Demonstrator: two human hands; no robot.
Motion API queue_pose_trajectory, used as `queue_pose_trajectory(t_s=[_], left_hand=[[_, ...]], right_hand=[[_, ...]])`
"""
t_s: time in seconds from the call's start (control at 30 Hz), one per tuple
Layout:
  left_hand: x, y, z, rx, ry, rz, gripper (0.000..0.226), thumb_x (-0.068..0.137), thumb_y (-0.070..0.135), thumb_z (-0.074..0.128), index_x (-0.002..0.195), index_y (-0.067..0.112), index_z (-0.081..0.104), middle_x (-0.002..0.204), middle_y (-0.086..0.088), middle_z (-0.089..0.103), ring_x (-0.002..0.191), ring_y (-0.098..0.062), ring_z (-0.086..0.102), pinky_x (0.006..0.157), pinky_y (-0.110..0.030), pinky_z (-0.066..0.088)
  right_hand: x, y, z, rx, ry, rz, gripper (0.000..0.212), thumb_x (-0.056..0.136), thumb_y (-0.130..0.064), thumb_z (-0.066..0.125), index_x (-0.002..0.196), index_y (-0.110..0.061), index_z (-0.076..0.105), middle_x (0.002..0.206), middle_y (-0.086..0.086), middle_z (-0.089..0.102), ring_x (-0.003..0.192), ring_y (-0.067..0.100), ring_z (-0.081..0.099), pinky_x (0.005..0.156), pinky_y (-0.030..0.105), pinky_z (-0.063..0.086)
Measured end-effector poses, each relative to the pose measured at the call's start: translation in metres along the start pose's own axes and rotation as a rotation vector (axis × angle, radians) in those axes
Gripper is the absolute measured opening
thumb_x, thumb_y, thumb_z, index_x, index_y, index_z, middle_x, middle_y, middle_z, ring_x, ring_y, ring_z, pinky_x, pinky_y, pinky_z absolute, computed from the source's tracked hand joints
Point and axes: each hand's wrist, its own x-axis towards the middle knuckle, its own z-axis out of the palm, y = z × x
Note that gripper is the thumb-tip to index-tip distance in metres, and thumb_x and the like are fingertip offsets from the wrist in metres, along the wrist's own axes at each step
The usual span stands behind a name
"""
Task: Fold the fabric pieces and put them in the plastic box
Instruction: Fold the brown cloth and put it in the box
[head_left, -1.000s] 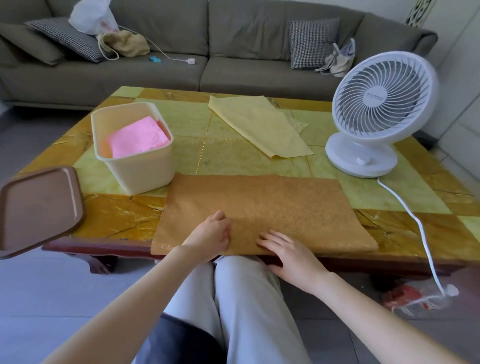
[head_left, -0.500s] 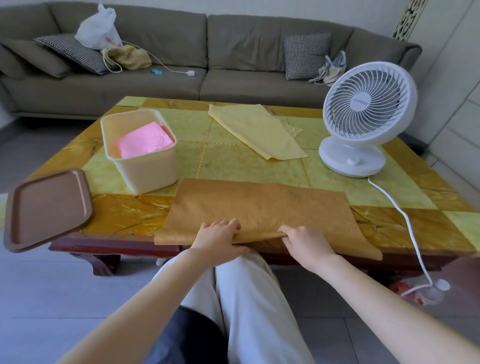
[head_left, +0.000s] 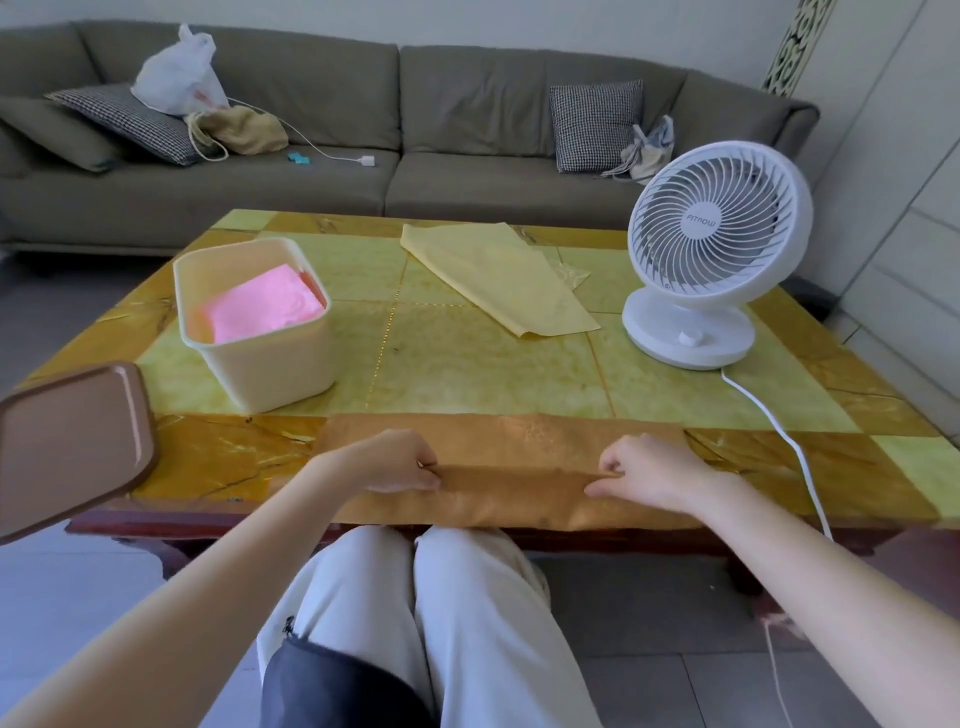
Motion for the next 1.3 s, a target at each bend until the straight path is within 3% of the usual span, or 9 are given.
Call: queue_pose_trajectory(t_s=[0.1, 0.2, 0.27, 0.37, 0.47, 0.53, 0.77, 1.13, 1.3], left_hand=[[0.019, 0.0, -0.016, 0.026, 0.084, -0.016, 0.025, 0.092, 0.028, 0.053, 0.074, 0.011, 0.058, 0.067, 0.0, 0.051, 0.07, -0.019, 0.049, 0.056, -0.026, 0.033], [0.041, 0.0, -0.023, 0.054, 0.236, -0.076, 0.021, 0.093, 0.029, 0.054, 0.101, 0.013, 0.064, 0.093, -0.003, 0.064, 0.083, -0.021, 0.057, 0.069, -0.03, 0.045], [0.057, 0.0, -0.023, 0.044, 0.284, -0.135, 0.02, 0.092, 0.027, 0.056, 0.108, 0.016, 0.062, 0.102, -0.002, 0.064, 0.088, -0.022, 0.059, 0.07, -0.032, 0.048], [0.075, -0.001, -0.016, 0.04, 0.267, -0.192, 0.021, 0.092, 0.023, 0.054, 0.111, 0.017, 0.059, 0.108, -0.003, 0.062, 0.093, -0.024, 0.06, 0.072, -0.031, 0.047], [0.09, -0.006, -0.005, 0.06, 0.24, -0.172, 0.023, 0.095, 0.02, 0.048, 0.115, 0.015, 0.058, 0.118, -0.005, 0.052, 0.104, -0.028, 0.056, 0.087, -0.038, 0.041], [0.096, -0.011, 0.0, 0.042, 0.24, -0.136, 0.023, 0.095, 0.018, 0.046, 0.114, 0.013, 0.057, 0.119, -0.005, 0.048, 0.104, -0.028, 0.054, 0.084, -0.036, 0.04], [0.105, -0.017, 0.001, 0.056, 0.321, -0.075, 0.023, 0.093, 0.019, 0.046, 0.113, 0.015, 0.057, 0.113, -0.005, 0.051, 0.108, -0.025, 0.05, 0.084, -0.034, 0.039], [0.105, -0.02, 0.001, 0.013, 0.426, -0.102, 0.026, 0.091, 0.004, 0.043, 0.106, 0.016, 0.061, 0.109, -0.002, 0.06, 0.1, -0.024, 0.056, 0.077, -0.029, 0.04], [0.104, -0.021, 0.005, 0.019, 0.483, -0.131, 0.024, 0.088, -0.001, 0.042, 0.102, 0.013, 0.057, 0.105, -0.005, 0.06, 0.095, -0.026, 0.055, 0.073, -0.027, 0.033]], right_hand=[[0.018, 0.008, -0.019, 0.041, 0.047, 0.03, 0.036, 0.084, -0.055, 0.058, 0.077, -0.021, 0.062, 0.081, -0.003, 0.067, 0.08, 0.017, 0.062, 0.07, 0.032, 0.05], [0.039, 0.009, -0.027, 0.044, 0.153, 0.034, 0.033, 0.09, -0.044, 0.056, 0.073, -0.015, 0.056, 0.068, -0.001, 0.059, 0.064, 0.017, 0.056, 0.054, 0.027, 0.04], [0.054, 0.006, -0.024, 0.032, 0.196, 0.042, 0.03, 0.093, -0.037, 0.053, 0.072, -0.017, 0.051, 0.068, -0.001, 0.056, 0.064, 0.017, 0.054, 0.054, 0.028, 0.039], [0.07, 0.0, -0.009, -0.026, 0.202, 0.039, 0.022, 0.097, -0.031, 0.048, 0.092, -0.012, 0.058, 0.089, 0.004, 0.063, 0.085, 0.024, 0.062, 0.073, 0.035, 0.051], [0.084, 0.0, 0.006, -0.019, 0.154, 0.033, 0.028, 0.098, -0.03, 0.044, 0.114, -0.009, 0.054, 0.115, 0.006, 0.055, 0.104, 0.025, 0.056, 0.084, 0.037, 0.049], [0.091, 0.001, 0.013, -0.018, 0.145, 0.031, 0.032, 0.098, -0.032, 0.044, 0.12, -0.009, 0.051, 0.123, 0.005, 0.051, 0.11, 0.023, 0.052, 0.088, 0.037, 0.048], [0.097, 0.005, 0.019, 0.023, 0.231, 0.062, 0.03, 0.098, -0.031, 0.044, 0.112, -0.009, 0.058, 0.113, 0.005, 0.057, 0.104, 0.022, 0.056, 0.088, 0.035, 0.049], [0.106, -0.002, 0.015, -0.103, 0.276, 0.126, 0.026, 0.098, -0.028, 0.045, 0.095, -0.01, 0.064, 0.098, 0.007, 0.063, 0.086, 0.024, 0.061, 0.074, 0.034, 0.051], [0.11, -0.01, 0.016, -0.183, 0.333, 0.212, 0.027, 0.098, -0.033, 0.044, 0.11, -0.014, 0.059, 0.111, 0.004, 0.06, 0.101, 0.022, 0.056, 0.085, 0.033, 0.046]])
